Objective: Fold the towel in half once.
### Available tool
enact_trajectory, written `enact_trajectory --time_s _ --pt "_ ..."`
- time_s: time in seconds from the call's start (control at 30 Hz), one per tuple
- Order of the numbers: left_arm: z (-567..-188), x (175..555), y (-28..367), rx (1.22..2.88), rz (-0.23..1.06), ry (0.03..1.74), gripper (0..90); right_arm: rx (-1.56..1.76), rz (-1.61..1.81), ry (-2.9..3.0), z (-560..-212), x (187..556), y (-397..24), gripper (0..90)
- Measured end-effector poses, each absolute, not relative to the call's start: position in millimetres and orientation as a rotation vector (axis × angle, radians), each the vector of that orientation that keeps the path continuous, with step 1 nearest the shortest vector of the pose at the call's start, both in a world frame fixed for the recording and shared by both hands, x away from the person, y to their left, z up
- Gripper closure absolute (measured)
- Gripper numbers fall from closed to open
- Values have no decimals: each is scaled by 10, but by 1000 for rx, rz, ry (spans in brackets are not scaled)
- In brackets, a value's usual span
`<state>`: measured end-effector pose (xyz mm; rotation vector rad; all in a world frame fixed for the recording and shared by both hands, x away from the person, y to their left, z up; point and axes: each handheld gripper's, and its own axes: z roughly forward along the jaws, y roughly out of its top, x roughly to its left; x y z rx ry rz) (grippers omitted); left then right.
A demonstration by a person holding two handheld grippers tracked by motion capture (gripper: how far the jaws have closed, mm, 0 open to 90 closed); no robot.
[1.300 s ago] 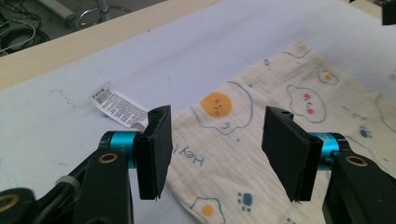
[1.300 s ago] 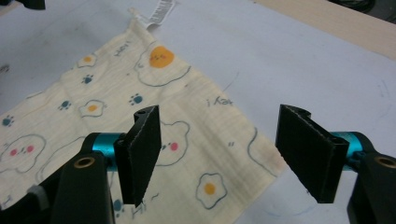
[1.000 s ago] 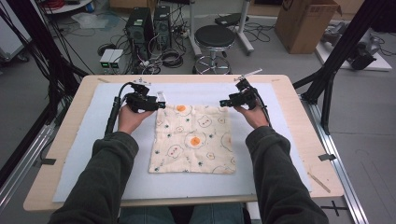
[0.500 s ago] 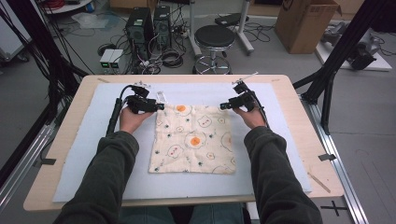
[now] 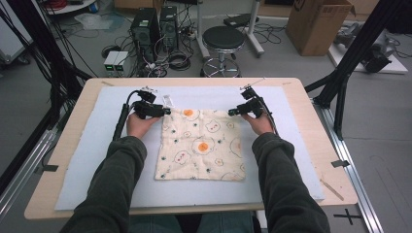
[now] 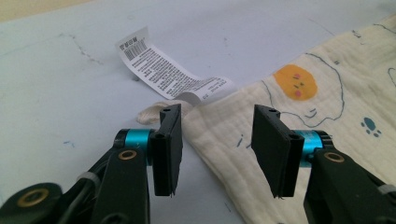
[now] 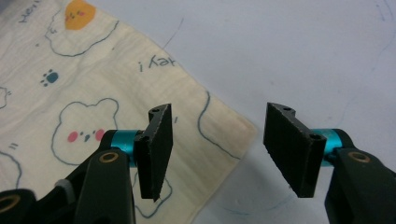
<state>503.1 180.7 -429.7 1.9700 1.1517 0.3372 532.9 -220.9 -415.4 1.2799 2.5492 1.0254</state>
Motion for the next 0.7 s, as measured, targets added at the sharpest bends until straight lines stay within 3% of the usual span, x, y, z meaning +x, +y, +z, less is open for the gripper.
enact_trajectory --time_s 0.5,0.7 --pt "-4401 5054 1716 1982 381 1213 596 1315 930 2548 -4256 5361 -2171 503" --pt "-4391 5033 1665 2018 467 1222 683 1294 900 2552 -4251 5346 -2123 603"
